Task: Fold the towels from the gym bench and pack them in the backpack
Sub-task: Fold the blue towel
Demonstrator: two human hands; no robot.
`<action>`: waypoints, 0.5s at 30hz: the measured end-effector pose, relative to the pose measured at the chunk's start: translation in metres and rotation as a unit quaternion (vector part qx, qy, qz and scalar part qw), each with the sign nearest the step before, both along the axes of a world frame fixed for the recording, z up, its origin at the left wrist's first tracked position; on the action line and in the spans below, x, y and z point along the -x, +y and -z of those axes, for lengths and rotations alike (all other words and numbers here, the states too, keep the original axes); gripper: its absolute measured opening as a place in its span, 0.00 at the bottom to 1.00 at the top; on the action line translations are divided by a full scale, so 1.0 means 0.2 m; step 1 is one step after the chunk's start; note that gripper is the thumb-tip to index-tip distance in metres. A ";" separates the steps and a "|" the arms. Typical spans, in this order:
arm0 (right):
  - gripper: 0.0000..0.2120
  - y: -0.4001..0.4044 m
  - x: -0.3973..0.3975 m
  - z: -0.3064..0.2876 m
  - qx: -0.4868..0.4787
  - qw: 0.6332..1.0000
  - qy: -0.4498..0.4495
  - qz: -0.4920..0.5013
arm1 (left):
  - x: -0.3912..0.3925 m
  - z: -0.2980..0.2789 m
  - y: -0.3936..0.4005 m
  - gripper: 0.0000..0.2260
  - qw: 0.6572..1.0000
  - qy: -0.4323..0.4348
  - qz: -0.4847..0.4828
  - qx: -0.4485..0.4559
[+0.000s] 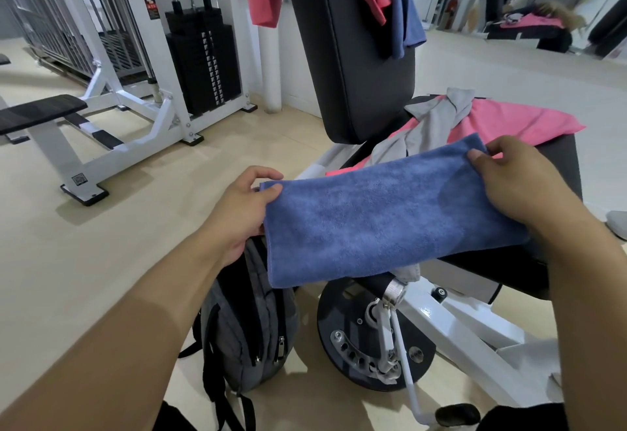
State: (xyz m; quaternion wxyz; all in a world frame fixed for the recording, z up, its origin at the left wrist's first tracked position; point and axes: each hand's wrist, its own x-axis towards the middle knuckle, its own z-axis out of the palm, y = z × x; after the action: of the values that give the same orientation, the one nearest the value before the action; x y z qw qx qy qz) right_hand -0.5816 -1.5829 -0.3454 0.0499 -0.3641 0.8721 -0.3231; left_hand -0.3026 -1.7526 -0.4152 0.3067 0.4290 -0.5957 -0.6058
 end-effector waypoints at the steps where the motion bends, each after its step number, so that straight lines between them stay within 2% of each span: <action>1: 0.11 0.00 0.00 0.00 -0.003 1.000 -0.003 0.000 | 0.00 0.00 0.00 0.08 1.000 -0.009 0.003 0.012; 4: 0.10 0.00 0.00 0.00 -0.006 1.000 -0.002 0.000 | 0.00 0.00 0.01 0.12 1.000 -0.012 0.011 0.000; 9: 0.09 -0.01 -0.02 -0.01 -0.008 1.000 0.001 -0.004 | 0.01 0.01 0.01 0.14 0.996 0.027 -0.057 -0.056; 13: 0.10 -0.01 -0.02 0.01 -0.006 1.000 -0.003 0.000 | 0.01 0.01 0.01 0.12 0.991 0.052 -0.100 -0.068; 15: 0.10 -0.01 -0.02 0.01 -0.004 1.000 -0.005 0.001 | 0.00 0.01 0.02 0.07 0.980 0.101 -0.116 -0.124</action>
State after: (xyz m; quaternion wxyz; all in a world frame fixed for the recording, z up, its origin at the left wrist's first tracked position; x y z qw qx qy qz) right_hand -0.5778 -1.5854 -0.3484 0.0555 -0.3614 0.8735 -0.3214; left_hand -0.3025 -1.7494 -0.4163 0.3776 0.4666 -0.4282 -0.6756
